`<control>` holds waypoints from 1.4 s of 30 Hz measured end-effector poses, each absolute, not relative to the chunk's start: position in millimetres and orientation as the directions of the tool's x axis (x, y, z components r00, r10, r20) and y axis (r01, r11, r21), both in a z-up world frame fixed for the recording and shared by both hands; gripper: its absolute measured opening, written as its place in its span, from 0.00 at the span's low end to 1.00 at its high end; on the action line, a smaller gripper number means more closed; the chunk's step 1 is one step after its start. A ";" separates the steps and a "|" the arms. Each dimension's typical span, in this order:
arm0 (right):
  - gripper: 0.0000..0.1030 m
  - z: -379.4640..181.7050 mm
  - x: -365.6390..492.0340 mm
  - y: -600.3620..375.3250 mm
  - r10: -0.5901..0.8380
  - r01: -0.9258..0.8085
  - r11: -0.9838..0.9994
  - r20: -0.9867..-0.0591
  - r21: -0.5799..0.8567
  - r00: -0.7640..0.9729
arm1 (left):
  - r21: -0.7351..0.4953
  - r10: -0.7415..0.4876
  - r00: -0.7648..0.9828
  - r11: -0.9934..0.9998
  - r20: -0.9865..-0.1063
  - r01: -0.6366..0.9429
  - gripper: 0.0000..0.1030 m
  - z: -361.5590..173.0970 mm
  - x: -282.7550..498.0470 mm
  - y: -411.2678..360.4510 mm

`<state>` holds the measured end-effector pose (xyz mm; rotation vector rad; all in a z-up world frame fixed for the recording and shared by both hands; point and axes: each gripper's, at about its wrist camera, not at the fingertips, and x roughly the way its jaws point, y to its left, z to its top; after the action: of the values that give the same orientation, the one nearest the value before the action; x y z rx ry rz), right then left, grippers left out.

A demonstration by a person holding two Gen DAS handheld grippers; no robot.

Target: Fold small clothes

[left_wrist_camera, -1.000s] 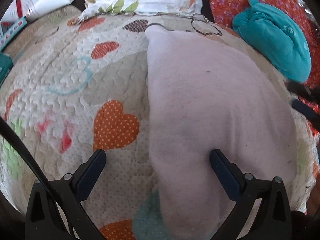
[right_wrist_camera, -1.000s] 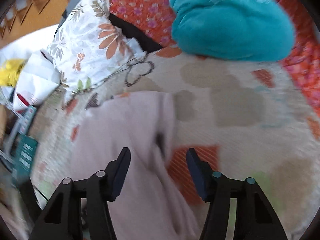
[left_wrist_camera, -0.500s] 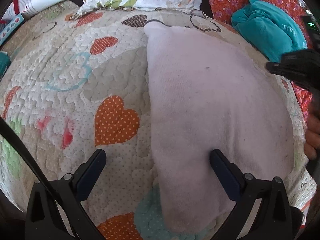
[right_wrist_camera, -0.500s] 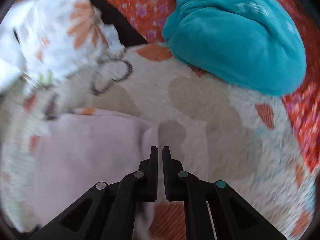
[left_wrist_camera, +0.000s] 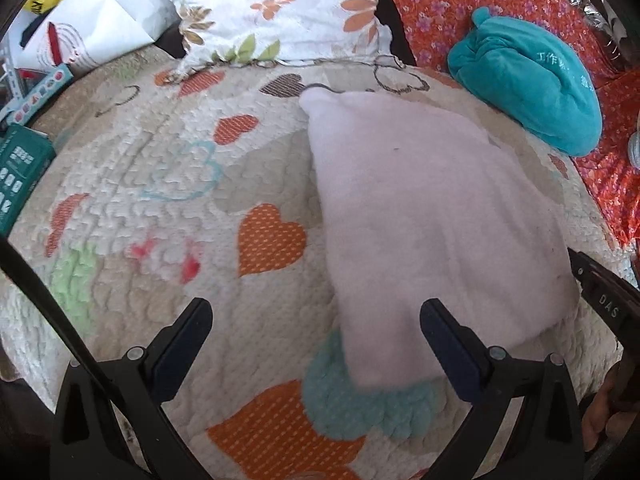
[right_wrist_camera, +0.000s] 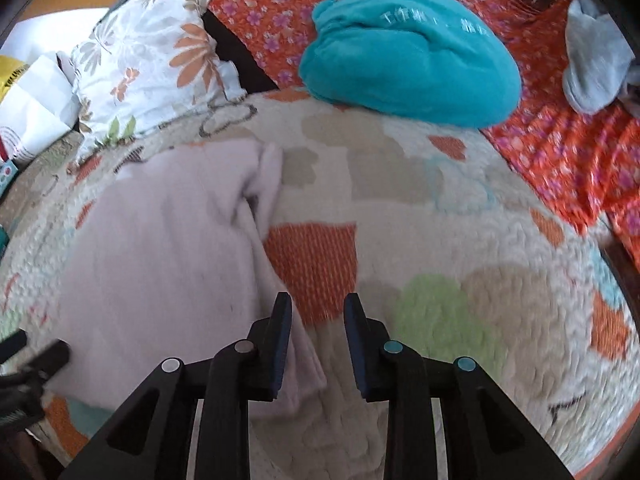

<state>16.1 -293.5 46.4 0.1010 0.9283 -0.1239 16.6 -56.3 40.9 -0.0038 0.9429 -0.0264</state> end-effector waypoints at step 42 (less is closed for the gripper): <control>0.60 54.8 5.0 -248.4 -0.106 0.052 0.994 -0.718 -0.097 0.688 | -0.047 -0.019 0.580 0.998 -0.814 -0.033 1.00 32.1 13.7 -35.7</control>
<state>5.0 -248.4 54.8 -0.0707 0.8080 -0.0885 13.7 -35.7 32.1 -0.0593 0.9520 0.0085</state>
